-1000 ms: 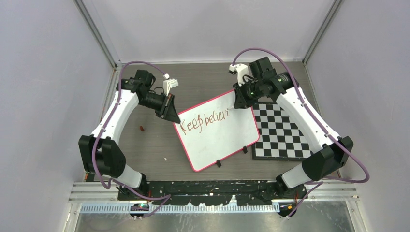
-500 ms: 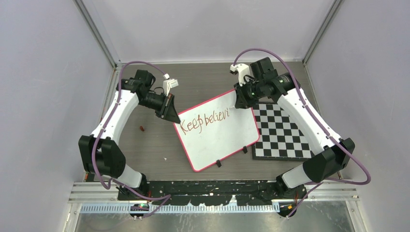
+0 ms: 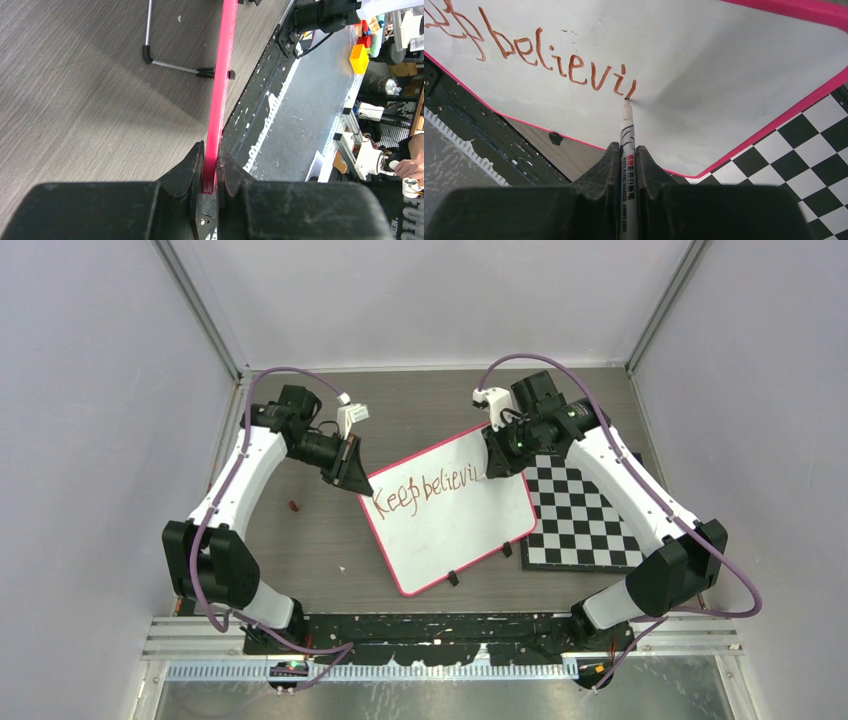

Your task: Write a sentence on the whiteboard

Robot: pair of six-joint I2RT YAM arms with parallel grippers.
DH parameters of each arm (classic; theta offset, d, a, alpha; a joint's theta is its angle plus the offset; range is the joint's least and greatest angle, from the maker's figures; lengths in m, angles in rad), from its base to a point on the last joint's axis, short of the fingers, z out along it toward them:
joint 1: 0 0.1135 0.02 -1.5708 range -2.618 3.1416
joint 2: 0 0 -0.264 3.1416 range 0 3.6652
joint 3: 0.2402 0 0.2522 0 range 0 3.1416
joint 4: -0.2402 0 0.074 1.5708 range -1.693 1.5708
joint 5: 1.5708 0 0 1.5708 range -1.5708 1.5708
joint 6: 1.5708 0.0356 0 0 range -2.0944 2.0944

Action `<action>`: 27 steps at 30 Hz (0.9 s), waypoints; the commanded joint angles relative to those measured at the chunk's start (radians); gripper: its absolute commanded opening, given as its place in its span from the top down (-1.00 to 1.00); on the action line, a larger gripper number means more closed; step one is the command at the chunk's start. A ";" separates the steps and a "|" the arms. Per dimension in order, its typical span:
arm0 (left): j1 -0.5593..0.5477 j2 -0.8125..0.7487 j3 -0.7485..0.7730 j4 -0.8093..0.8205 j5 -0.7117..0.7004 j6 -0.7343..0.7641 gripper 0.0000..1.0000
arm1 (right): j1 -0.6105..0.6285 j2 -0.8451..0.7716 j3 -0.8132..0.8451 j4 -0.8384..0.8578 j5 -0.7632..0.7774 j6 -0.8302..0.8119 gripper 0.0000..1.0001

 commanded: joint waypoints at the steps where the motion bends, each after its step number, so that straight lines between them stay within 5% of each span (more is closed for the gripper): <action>1: -0.007 -0.021 -0.007 0.015 -0.038 0.001 1.00 | 0.001 -0.034 -0.005 0.059 0.013 0.005 0.99; 27: -0.008 -0.020 -0.015 0.018 -0.041 0.005 1.00 | -0.028 -0.014 0.052 0.067 0.076 0.003 0.99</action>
